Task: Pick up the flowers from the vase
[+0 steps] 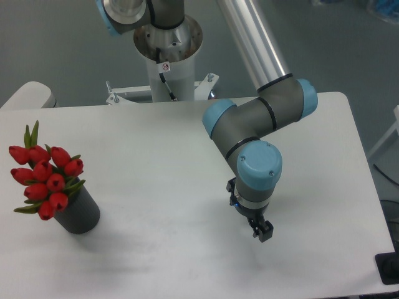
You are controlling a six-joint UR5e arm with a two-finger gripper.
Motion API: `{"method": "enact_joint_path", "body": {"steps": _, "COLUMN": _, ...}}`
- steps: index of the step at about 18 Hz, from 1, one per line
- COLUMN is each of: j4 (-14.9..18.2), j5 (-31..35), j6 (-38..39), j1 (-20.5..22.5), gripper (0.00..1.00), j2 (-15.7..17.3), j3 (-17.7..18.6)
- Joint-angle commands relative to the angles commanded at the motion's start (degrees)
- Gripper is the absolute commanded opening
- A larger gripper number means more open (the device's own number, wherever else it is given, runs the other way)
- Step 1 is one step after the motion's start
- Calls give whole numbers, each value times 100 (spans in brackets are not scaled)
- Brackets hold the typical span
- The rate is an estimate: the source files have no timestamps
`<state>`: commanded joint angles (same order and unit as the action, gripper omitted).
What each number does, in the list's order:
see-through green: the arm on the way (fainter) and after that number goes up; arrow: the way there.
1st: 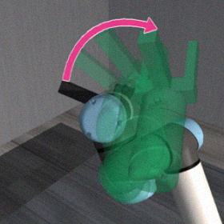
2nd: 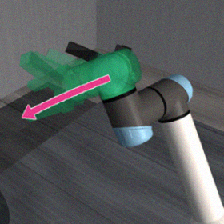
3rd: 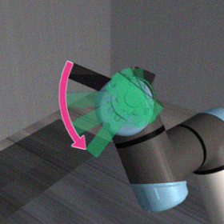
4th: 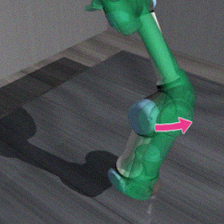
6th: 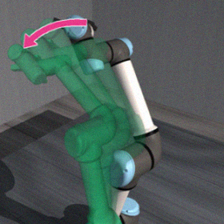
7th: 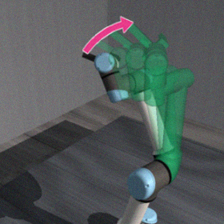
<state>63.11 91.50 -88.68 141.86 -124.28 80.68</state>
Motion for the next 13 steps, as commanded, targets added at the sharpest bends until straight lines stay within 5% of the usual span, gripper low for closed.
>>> {"method": "enact_joint_path", "body": {"steps": 13, "j4": 9, "j5": -79, "j6": 44, "j1": 0, "gripper": 100, "j2": 44, "j3": 53}}
